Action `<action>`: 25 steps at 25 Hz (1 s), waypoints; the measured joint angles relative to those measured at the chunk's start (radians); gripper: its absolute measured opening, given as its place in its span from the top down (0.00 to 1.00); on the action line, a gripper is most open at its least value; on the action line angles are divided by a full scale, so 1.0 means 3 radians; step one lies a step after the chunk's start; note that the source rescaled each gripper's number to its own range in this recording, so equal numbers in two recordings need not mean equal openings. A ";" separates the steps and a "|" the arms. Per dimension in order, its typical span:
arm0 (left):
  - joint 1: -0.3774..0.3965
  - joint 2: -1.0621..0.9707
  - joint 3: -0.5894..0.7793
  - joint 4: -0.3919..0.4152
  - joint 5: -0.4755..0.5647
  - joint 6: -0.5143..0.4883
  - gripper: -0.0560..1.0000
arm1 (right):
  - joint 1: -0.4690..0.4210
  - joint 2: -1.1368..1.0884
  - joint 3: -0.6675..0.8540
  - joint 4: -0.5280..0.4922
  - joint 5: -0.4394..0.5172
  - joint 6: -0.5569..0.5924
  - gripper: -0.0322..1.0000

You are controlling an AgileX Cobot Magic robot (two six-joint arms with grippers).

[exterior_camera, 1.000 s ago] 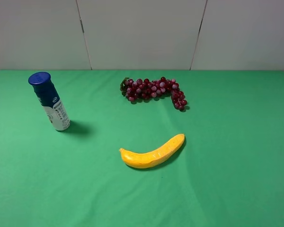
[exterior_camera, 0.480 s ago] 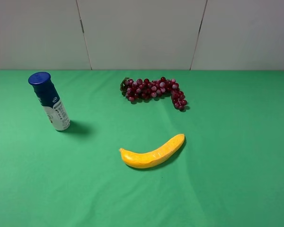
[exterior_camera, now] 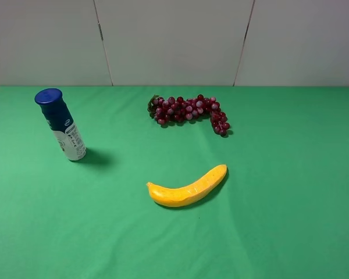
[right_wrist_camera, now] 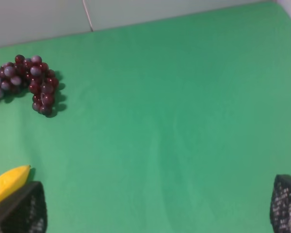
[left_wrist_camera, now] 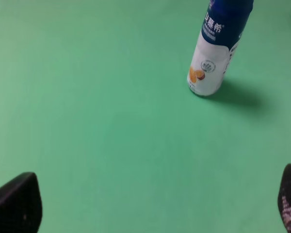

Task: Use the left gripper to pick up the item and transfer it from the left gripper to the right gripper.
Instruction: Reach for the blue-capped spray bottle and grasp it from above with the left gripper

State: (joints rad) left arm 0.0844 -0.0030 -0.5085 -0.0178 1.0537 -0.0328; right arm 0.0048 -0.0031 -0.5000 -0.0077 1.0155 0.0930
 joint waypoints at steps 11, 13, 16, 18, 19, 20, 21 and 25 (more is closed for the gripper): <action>0.0000 0.0527 -0.0641 0.0000 0.0074 0.0000 0.00 | 0.0000 0.0000 0.0000 0.0000 0.0000 0.0000 0.00; 0.0000 0.0750 -0.0793 -0.0003 0.0078 0.0000 0.00 | 0.0000 0.0000 0.0000 0.0000 0.0000 0.0000 0.00; 0.0000 0.1106 -0.1047 -0.0003 0.0162 0.0000 0.00 | 0.0000 0.0000 0.0000 0.0000 0.0000 0.0000 0.00; 0.0000 0.1358 -0.1236 -0.0003 0.0251 0.0000 0.00 | 0.0000 0.0000 0.0000 0.0000 0.0000 0.0000 0.00; 0.0000 0.1499 -0.1330 -0.0003 0.0308 0.0001 0.00 | 0.0000 0.0000 0.0000 0.0000 0.0000 0.0000 0.00; 0.0000 0.1616 -0.1402 -0.0003 0.0353 0.0004 0.00 | 0.0000 0.0000 0.0000 0.0000 0.0004 0.0000 0.00; 0.0000 0.1751 -0.1479 -0.0006 0.0384 0.0009 0.00 | 0.0000 0.0000 0.0000 0.0000 0.0004 0.0000 0.00; 0.0000 0.2225 -0.1701 -0.0006 0.0387 0.0011 0.00 | 0.0000 0.0000 0.0000 0.0000 0.0004 0.0000 0.00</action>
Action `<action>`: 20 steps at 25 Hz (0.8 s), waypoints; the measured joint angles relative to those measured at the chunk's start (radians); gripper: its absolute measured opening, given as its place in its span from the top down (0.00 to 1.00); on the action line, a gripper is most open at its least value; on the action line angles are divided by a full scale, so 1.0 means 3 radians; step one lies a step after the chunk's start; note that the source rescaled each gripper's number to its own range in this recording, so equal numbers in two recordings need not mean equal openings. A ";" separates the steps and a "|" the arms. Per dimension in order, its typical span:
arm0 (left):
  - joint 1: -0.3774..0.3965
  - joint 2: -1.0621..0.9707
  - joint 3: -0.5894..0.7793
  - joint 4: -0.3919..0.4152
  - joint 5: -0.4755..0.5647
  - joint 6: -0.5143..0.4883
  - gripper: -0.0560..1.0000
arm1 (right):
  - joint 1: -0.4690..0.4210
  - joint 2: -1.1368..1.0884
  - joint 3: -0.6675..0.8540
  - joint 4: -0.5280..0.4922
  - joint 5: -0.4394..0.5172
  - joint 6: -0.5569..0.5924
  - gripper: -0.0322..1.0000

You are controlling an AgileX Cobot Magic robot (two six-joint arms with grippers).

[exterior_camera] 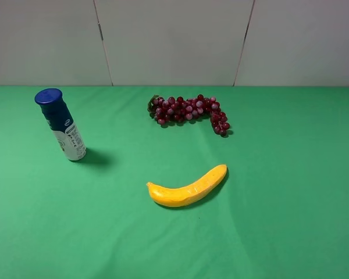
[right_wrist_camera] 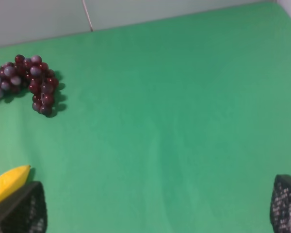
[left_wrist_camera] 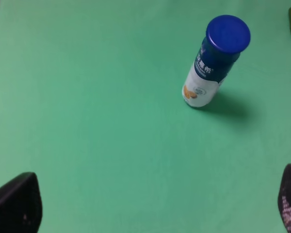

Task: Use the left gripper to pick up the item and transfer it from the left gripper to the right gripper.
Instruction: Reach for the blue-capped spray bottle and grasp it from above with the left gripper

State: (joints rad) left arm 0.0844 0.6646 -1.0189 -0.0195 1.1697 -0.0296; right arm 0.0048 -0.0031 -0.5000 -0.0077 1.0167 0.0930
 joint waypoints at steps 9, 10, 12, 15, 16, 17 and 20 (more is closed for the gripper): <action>-0.0238 0.0863 -0.0249 0.0011 -0.0003 0.0000 0.00 | 0.0000 0.0000 0.0000 0.0000 0.0000 0.0000 0.00; -0.0283 0.0948 -0.0283 0.0014 -0.0003 0.0000 0.00 | 0.0000 0.0000 0.0000 0.0000 0.0000 0.0000 0.00; -0.0358 0.1157 -0.0337 0.0014 -0.0003 0.0000 0.00 | 0.0000 0.0000 0.0000 0.0000 0.0000 0.0000 0.00; -0.0468 0.1464 -0.0400 0.0014 -0.0010 0.0000 0.00 | 0.0000 0.0000 0.0000 0.0000 0.0000 0.0000 0.00; -0.0509 0.1575 -0.0415 0.0018 -0.0014 0.0000 0.00 | 0.0000 0.0000 0.0000 0.0000 0.0000 0.0000 0.00; -0.0553 0.1685 -0.0433 0.0025 -0.0017 0.0000 0.00 | 0.0000 0.0000 0.0000 0.0000 0.0000 0.0000 0.00; -0.0681 0.1983 -0.0509 0.0032 -0.0052 0.0000 0.00 | 0.0000 0.0000 0.0000 0.0000 0.0000 0.0000 0.00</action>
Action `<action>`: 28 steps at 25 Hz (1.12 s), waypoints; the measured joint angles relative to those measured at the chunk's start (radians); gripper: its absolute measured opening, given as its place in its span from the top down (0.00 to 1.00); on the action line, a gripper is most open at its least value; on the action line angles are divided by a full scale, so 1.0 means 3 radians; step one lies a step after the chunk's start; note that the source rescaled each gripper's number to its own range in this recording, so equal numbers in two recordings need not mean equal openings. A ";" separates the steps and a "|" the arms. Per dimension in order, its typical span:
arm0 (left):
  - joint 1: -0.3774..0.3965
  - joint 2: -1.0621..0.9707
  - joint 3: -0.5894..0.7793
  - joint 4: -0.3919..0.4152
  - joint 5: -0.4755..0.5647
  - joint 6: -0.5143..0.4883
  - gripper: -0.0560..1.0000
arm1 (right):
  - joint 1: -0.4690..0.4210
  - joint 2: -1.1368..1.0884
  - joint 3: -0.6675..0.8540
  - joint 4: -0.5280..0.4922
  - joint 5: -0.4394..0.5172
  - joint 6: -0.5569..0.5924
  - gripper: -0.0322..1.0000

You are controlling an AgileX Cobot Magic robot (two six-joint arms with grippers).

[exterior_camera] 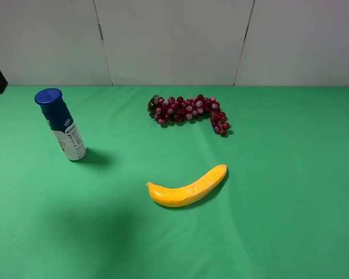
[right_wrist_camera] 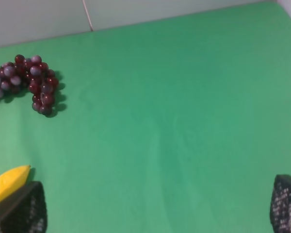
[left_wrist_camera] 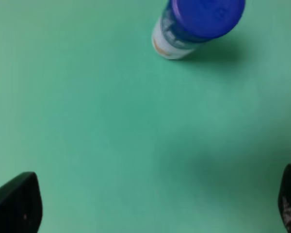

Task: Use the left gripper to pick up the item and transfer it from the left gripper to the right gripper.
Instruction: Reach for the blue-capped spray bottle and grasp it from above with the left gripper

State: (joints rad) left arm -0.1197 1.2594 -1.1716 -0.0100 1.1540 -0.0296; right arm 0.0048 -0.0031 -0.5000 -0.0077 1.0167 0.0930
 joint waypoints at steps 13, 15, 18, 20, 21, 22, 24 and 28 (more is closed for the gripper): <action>-0.0365 0.0902 -0.0381 0.0214 -0.0219 -0.0149 0.00 | 0.0000 0.0000 0.0000 0.0000 -0.0004 0.0000 0.00; -0.0365 0.0991 -0.0381 0.0215 -0.0256 -0.0149 0.00 | 0.0000 0.0000 0.0000 0.0000 -0.0004 0.0000 0.00; -0.0365 0.1133 -0.0381 0.0215 -0.0334 -0.0149 0.00 | 0.0000 0.0000 0.0000 0.0004 -0.0004 0.0000 0.00; -0.0365 0.1216 -0.0381 0.0215 -0.0391 -0.0149 0.00 | 0.0000 0.0000 0.0000 0.0026 -0.0004 0.0000 0.00; -0.0365 0.1262 -0.0381 0.0215 -0.0406 -0.0149 0.00 | 0.0000 0.0000 0.0000 0.0026 -0.0004 0.0000 0.00; -0.0365 0.1309 -0.0381 0.0215 -0.0425 -0.0149 0.00 | 0.0000 0.0000 0.0000 0.0026 -0.0004 0.0000 0.00; -0.0365 0.1391 -0.0381 0.0215 -0.0467 -0.0149 0.00 | 0.0000 0.0000 0.0000 0.0026 -0.0004 0.0000 0.00; -0.0369 0.1526 -0.0381 0.0215 -0.0555 -0.0149 0.00 | 0.0000 0.0000 0.0000 0.0026 -0.0004 0.0000 0.00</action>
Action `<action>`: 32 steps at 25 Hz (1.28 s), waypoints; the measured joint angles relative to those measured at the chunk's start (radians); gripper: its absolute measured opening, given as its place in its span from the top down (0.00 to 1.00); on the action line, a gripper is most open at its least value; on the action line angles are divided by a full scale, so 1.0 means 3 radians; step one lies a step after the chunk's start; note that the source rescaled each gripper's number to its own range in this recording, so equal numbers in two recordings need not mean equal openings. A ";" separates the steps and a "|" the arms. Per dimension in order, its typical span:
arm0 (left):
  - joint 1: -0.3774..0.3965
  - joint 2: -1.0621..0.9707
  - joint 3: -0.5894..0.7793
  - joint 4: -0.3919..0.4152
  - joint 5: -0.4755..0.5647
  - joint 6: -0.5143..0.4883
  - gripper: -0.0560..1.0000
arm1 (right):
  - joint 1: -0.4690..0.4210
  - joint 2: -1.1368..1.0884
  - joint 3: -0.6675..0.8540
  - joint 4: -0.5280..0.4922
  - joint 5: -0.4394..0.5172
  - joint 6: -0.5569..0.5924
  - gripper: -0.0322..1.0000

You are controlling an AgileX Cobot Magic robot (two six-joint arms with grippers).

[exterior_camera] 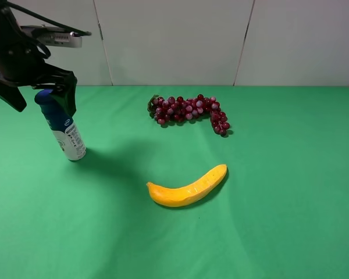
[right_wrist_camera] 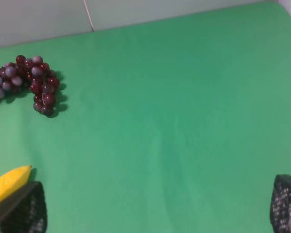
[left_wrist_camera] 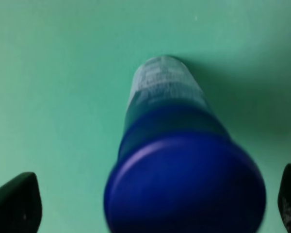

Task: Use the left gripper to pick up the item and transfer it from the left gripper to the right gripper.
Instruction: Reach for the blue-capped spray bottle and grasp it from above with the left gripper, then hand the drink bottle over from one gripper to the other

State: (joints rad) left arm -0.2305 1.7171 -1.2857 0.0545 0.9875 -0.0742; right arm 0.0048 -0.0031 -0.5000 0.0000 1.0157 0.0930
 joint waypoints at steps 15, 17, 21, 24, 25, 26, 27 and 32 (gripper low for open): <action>-0.0111 0.0226 0.0000 0.0057 -0.0171 0.0077 0.01 | 0.0000 0.0000 0.0000 0.0000 0.0000 0.0000 0.00; -0.0111 0.0226 0.0020 0.0057 -0.0181 0.0077 0.06 | 0.0000 0.0000 0.0000 0.0000 0.0000 0.0000 0.00; -0.0111 0.0226 0.0109 0.0057 -0.0184 0.0091 0.30 | 0.0000 0.0000 0.0000 0.0000 0.0000 0.0000 0.00; -0.0111 0.0226 0.0120 0.0057 -0.0184 0.0128 0.66 | 0.0000 0.0000 0.0000 0.0000 0.0000 0.0000 0.00; -0.0111 0.0226 0.0120 0.0057 -0.0184 0.0135 0.81 | 0.0000 0.0000 0.0000 0.0000 0.0000 0.0000 0.00; -0.0111 0.0226 0.0120 0.0057 -0.0184 0.0138 0.94 | 0.0000 0.0000 0.0000 0.0000 0.0000 0.0000 0.00; -0.0111 0.0226 0.0120 0.0057 -0.0185 0.0146 0.95 | 0.0000 0.0000 0.0000 0.0000 0.0000 0.0000 0.00; -0.0111 0.0226 0.0120 0.0057 -0.0185 0.0148 0.95 | 0.0000 0.0000 0.0000 0.0000 0.0000 0.0000 0.00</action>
State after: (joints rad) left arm -0.2639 1.7850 -1.2498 0.0714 0.9319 -0.0297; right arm 0.0048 -0.0031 -0.5000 0.0000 1.0157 0.0930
